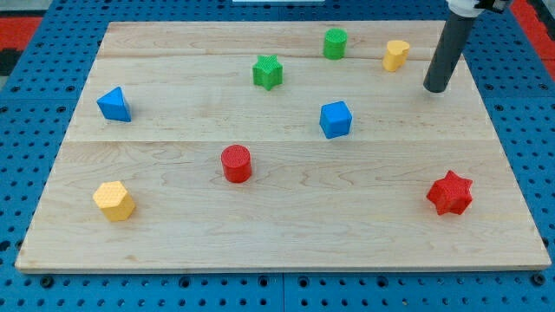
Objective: Push the red star towards the top side of the board
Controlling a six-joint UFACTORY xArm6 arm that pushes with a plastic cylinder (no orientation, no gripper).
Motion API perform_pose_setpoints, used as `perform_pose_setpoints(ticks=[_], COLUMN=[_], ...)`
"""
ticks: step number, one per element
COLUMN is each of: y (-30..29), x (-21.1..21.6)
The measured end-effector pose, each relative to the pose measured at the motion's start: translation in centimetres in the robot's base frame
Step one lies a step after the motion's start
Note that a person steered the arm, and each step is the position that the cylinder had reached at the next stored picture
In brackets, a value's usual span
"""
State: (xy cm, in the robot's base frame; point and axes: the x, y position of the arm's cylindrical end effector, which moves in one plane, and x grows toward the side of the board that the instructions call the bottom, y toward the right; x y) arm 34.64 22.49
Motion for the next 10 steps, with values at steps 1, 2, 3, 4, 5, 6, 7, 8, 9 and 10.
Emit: perform_pose_setpoints(ticks=[1, 2, 3, 4, 5, 6, 7, 8, 9, 10], y=[1.2, 4.9, 4.3, -3.8, -4.4, -8.2, -5.6, -5.4, -6.6, -7.7], x=[4.4, 11.8, 19.4, 19.0, 19.9, 18.4, 12.9, 11.4, 15.3, 9.2])
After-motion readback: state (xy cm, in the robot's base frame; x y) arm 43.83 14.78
